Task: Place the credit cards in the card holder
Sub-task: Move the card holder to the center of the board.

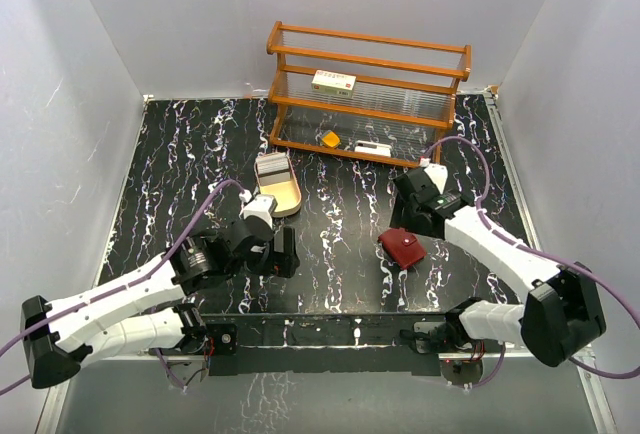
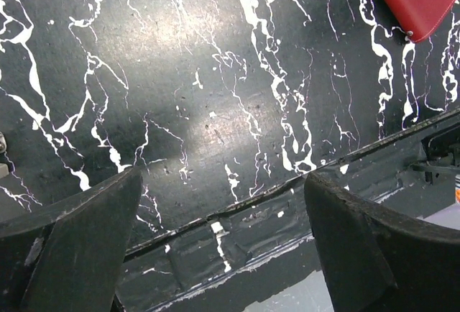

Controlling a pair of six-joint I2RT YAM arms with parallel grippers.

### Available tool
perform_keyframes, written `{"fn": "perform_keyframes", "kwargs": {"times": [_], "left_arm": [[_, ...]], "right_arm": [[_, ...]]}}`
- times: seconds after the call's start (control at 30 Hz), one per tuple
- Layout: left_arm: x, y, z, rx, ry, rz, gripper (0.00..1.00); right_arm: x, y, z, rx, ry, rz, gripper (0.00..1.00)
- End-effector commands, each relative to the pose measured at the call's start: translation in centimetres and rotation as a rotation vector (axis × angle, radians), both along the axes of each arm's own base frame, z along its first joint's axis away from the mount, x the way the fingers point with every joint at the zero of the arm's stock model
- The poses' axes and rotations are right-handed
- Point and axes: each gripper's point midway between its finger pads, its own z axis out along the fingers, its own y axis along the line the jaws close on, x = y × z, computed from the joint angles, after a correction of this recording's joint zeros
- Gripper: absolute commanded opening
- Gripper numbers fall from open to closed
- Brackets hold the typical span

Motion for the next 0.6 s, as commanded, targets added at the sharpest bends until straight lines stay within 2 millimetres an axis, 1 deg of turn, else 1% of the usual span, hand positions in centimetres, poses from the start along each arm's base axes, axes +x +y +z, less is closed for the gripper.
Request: {"fn": "perform_keyframes", "kwargs": {"times": [0.0, 0.07, 0.17, 0.23, 0.33, 0.43, 0.57], "left_arm": [[-0.4, -0.2, 0.3, -0.064, 0.011, 0.028, 0.93], [-0.4, 0.2, 0.0, -0.067, 0.025, 0.070, 0.92], [-0.6, 0.1, -0.2, -0.096, 0.044, 0.095, 0.90], [-0.7, 0.2, -0.3, -0.098, 0.058, 0.114, 0.89], [-0.9, 0.1, -0.3, -0.105, 0.076, 0.119, 0.87], [-1.2, 0.0, -0.7, -0.109, 0.099, 0.128, 0.85], [-1.5, 0.3, -1.6, -0.108, 0.140, 0.177, 0.80]], "right_arm": [[1.5, 0.1, -1.8, 0.065, 0.013, 0.021, 0.64], [1.5, -0.2, -2.7, 0.080, 0.039, 0.016, 0.68], [1.5, -0.3, -3.9, 0.098, 0.067, 0.015, 0.76], [1.2, -0.1, -4.6, 0.119, 0.087, 0.028, 0.78], [0.4, 0.4, -5.7, 0.148, 0.123, 0.055, 0.79], [-0.1, 1.0, -6.3, 0.177, 0.151, 0.083, 0.79], [-0.8, 2.5, -6.6, 0.244, 0.182, 0.147, 0.74]]}}
